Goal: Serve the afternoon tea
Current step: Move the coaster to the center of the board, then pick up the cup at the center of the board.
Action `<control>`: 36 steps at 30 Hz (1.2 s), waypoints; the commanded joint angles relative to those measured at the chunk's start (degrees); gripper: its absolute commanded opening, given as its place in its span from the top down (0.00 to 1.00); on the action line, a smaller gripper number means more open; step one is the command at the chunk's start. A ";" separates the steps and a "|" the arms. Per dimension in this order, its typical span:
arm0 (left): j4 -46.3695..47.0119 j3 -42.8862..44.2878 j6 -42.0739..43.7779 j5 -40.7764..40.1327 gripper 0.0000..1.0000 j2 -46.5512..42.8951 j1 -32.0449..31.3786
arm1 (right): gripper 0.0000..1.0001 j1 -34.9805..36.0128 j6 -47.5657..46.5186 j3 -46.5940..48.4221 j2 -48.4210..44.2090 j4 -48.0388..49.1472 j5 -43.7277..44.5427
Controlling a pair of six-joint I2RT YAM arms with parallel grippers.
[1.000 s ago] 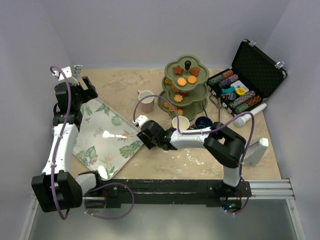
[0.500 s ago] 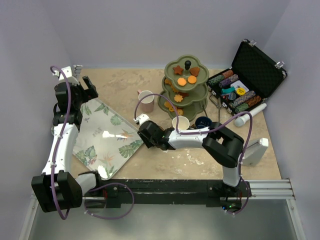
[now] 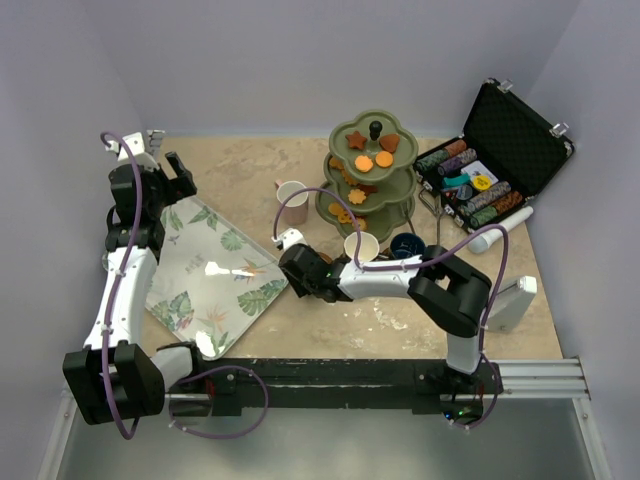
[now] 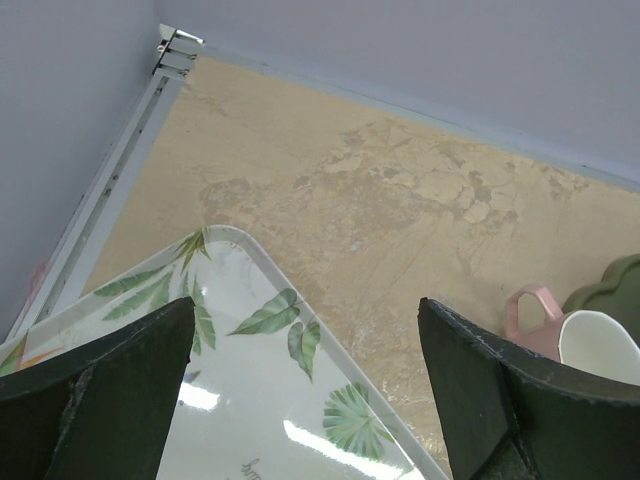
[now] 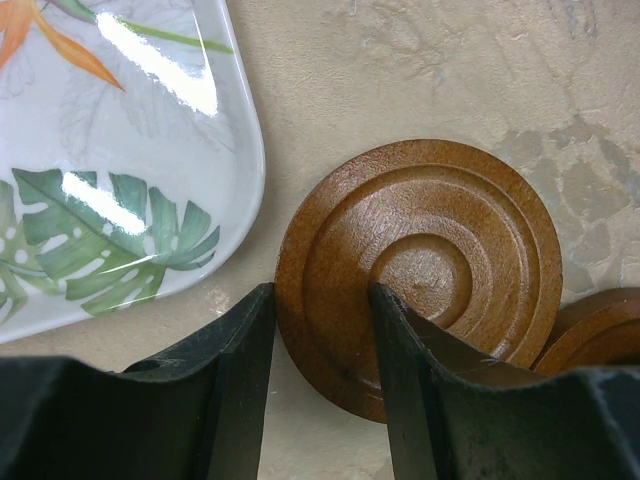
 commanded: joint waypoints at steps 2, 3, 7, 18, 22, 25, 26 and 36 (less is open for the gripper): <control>2.29 -0.08 -1.08 0.50 0.02 -0.57 -0.44 | 0.54 0.16 0.54 -0.05 -1.92 -2.43 1.23; 2.29 -0.08 -1.00 0.41 0.03 -0.57 -0.45 | 0.53 0.16 0.37 0.30 -1.92 -2.17 1.05; 2.29 -0.16 -1.00 0.32 0.02 -0.39 -0.53 | 0.49 0.16 -0.34 2.76 -1.57 -1.47 0.87; 2.20 0.63 1.28 0.23 0.04 2.76 -8.69 | 0.34 -0.01 -3.24 11.73 -6.83 -2.08 0.60; 1.76 3.17 -0.37 7.42 0.05 8.91 -15.64 | 0.33 -3.17 -2.80 11.73 -14.21 -2.26 2.02; 1.68 6.50 -2.57 12.26 0.07 12.78 -16.88 | 0.33 -7.38 -2.54 9.89 -21.76 -1.12 2.02; 1.33 7.65 -2.93 13.32 0.07 13.92 -17.32 | 0.33 -8.88 -2.62 9.10 -24.05 -0.33 1.58; -4.21 12.66 -4.16 10.18 0.11 24.73 -24.08 | 0.32 -18.73 -6.31 4.35 -35.14 3.01 0.61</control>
